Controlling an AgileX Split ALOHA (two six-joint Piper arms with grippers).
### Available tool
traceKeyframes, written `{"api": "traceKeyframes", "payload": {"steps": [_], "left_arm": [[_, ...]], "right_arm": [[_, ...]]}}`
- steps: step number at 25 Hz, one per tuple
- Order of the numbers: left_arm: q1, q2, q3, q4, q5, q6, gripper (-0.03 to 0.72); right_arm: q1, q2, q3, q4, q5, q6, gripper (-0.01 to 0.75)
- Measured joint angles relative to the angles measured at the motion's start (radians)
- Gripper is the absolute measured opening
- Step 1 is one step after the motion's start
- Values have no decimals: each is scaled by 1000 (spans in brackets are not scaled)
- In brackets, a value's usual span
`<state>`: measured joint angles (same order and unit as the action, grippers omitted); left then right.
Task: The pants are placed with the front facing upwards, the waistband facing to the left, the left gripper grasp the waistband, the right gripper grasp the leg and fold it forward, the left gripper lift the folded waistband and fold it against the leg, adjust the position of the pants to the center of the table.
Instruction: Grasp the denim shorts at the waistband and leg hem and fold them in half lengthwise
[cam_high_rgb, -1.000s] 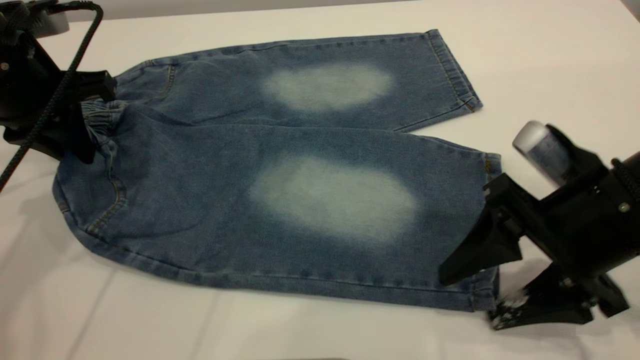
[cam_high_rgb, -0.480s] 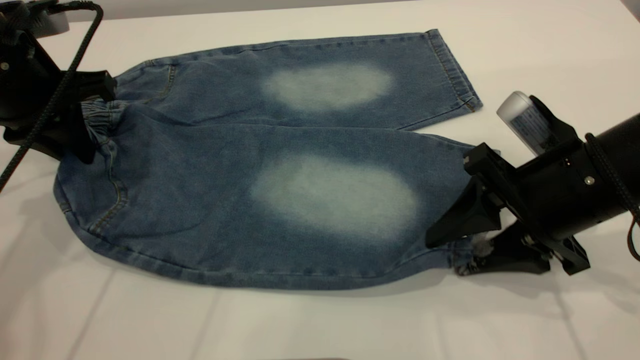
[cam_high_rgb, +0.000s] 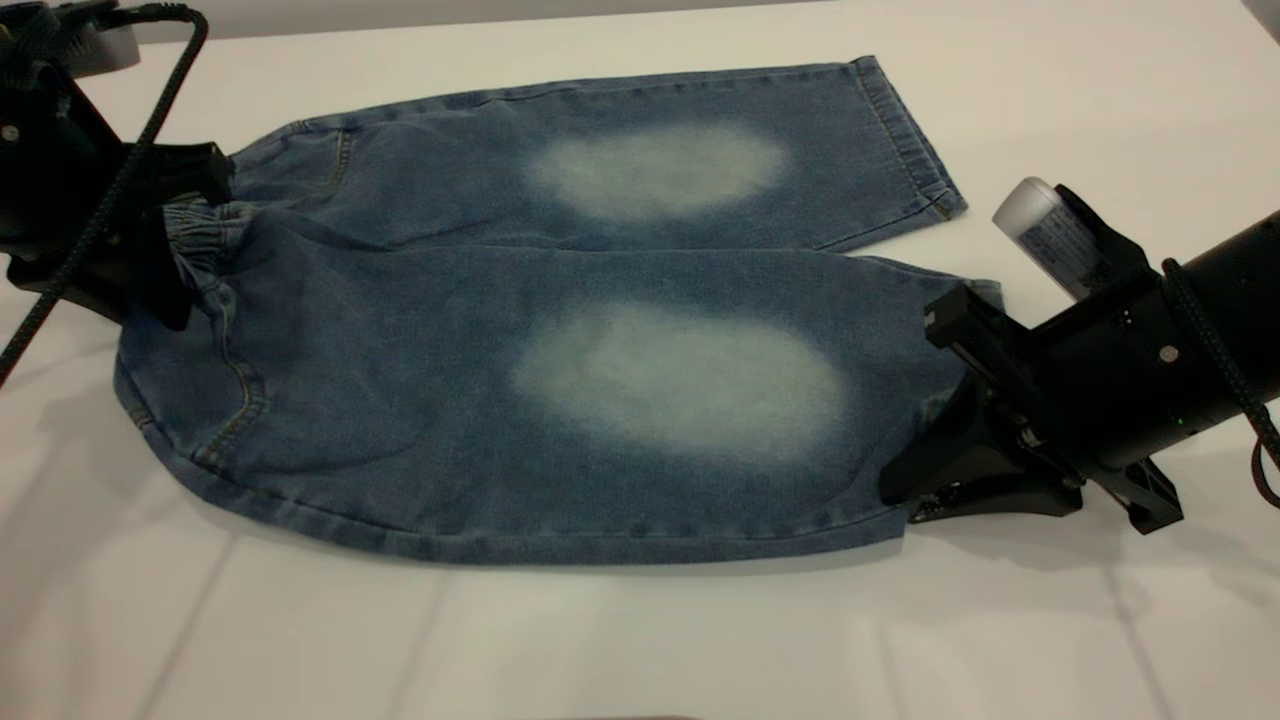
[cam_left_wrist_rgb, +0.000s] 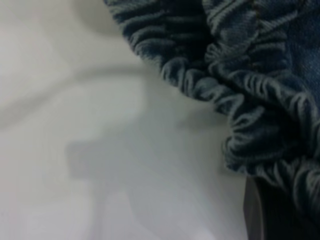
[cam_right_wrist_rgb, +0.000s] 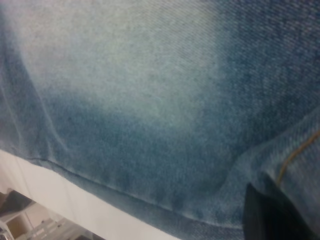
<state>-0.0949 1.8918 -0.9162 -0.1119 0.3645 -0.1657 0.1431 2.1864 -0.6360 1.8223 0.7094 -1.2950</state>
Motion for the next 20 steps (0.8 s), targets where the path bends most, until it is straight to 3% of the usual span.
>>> {"api": "traceKeyframes", "payload": {"steps": [9, 15, 20], "left_arm": [[-1, -100, 0, 0, 59, 23, 85], [-1, -173, 0, -82, 76, 24, 85], [-1, -189, 0, -206, 12, 24, 85]], "right_arm": [[-95, -233, 0, -149, 96, 87, 32], [-145, -347, -3, -62, 220, 168, 32], [-146, -348, -82, -34, 224, 269, 32]]}}
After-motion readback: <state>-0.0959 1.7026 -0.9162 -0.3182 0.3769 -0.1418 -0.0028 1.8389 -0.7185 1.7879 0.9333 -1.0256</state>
